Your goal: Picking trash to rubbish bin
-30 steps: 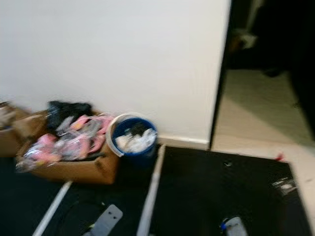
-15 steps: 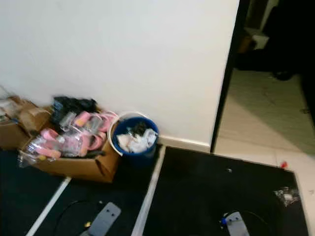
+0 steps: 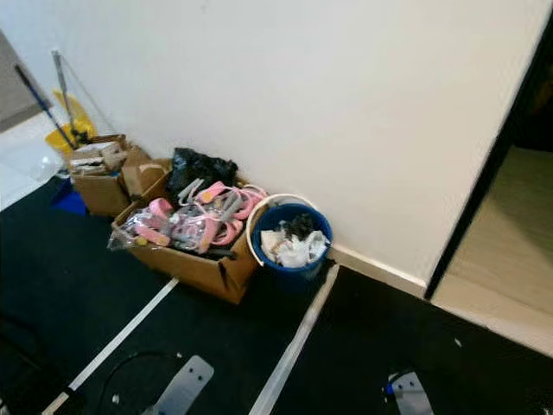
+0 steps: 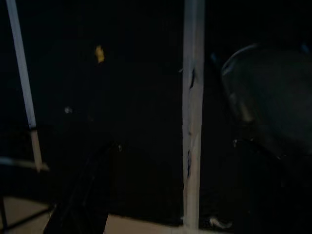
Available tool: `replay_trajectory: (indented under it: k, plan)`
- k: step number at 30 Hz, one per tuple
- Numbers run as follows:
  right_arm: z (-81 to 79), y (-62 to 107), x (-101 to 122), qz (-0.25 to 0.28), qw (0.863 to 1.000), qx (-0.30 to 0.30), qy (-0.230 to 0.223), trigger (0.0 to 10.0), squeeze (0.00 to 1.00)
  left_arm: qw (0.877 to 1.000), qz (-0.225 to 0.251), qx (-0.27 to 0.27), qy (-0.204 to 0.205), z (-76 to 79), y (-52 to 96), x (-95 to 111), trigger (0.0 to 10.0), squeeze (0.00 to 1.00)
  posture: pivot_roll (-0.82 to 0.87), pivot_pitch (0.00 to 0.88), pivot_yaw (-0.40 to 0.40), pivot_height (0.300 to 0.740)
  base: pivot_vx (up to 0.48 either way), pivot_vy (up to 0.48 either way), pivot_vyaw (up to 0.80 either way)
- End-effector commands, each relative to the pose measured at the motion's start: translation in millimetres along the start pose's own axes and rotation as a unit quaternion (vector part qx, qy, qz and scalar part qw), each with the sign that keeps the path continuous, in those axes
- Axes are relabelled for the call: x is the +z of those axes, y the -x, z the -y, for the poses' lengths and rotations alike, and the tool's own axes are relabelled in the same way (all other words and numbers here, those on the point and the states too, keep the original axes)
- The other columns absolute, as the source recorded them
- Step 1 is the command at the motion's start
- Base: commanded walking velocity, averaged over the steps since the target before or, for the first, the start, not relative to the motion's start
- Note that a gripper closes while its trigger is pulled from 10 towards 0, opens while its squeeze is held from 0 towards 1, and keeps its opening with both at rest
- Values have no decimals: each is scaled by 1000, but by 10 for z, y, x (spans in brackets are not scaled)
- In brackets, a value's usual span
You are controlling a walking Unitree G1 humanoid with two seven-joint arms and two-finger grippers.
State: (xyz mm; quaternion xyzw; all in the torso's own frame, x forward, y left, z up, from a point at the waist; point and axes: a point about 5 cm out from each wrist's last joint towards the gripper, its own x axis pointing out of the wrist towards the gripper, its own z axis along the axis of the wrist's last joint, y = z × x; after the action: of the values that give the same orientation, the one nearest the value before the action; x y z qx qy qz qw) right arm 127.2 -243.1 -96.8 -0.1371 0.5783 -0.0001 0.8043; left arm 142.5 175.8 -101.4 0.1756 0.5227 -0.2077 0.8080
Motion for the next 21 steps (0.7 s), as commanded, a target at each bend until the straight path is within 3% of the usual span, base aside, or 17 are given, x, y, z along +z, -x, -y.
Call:
replay_trajectory:
  k: [1,21]
  plan:
    - [-37,-2,10,7,1000,8,-8,10000,0,1000,-4,-2,1,4,1,-13,10000,0,-62,0,66,740,0,0,769]
    - [-14,14,514,99,994,22,-26,10000,0,1000,-8,-4,2,22,2,-45,10000,0,-53,1,65,740,0,0,766]
